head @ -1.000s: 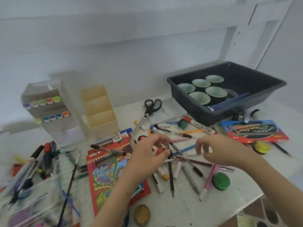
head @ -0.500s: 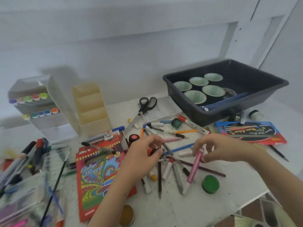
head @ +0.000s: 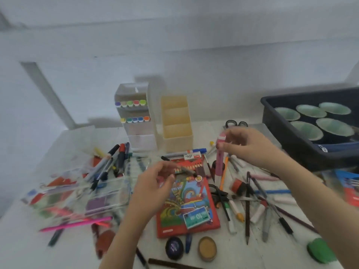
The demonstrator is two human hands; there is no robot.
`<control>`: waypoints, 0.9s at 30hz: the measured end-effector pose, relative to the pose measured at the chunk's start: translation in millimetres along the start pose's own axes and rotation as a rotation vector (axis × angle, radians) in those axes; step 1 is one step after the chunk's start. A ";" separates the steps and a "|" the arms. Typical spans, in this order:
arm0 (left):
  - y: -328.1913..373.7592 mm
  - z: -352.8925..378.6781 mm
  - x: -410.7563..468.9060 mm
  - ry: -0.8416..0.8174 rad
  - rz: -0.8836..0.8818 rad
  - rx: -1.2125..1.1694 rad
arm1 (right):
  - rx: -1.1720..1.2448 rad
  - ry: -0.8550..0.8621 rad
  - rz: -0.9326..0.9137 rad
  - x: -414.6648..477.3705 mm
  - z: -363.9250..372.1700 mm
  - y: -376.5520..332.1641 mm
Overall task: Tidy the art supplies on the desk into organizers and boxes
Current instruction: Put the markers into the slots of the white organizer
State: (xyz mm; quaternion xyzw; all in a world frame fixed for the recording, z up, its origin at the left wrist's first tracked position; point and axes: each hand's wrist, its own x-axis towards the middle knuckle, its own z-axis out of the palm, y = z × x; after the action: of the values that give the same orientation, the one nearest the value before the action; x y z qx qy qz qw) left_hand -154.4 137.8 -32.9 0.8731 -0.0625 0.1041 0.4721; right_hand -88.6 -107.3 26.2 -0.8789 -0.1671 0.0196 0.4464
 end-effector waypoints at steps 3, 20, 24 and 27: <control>-16.0 -30.3 -8.4 0.053 -0.046 0.035 | 0.066 0.139 -0.132 27.9 37.0 -28.8; -70.0 -107.4 -15.9 0.199 -0.123 -0.013 | -0.030 0.413 -0.448 87.3 140.4 -81.1; -72.5 -111.6 -11.0 0.204 -0.089 -0.031 | -0.169 0.413 -0.453 88.8 145.3 -82.6; -74.2 -113.5 -10.3 0.207 -0.086 -0.053 | -0.426 0.414 -0.522 89.8 147.9 -81.7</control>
State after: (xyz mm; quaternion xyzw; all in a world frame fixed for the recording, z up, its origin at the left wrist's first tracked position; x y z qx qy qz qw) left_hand -162.9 273.5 -35.1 0.8468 0.0216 0.1718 0.5029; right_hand -53.7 80.3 12.4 -0.8651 -0.2918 -0.3076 0.2682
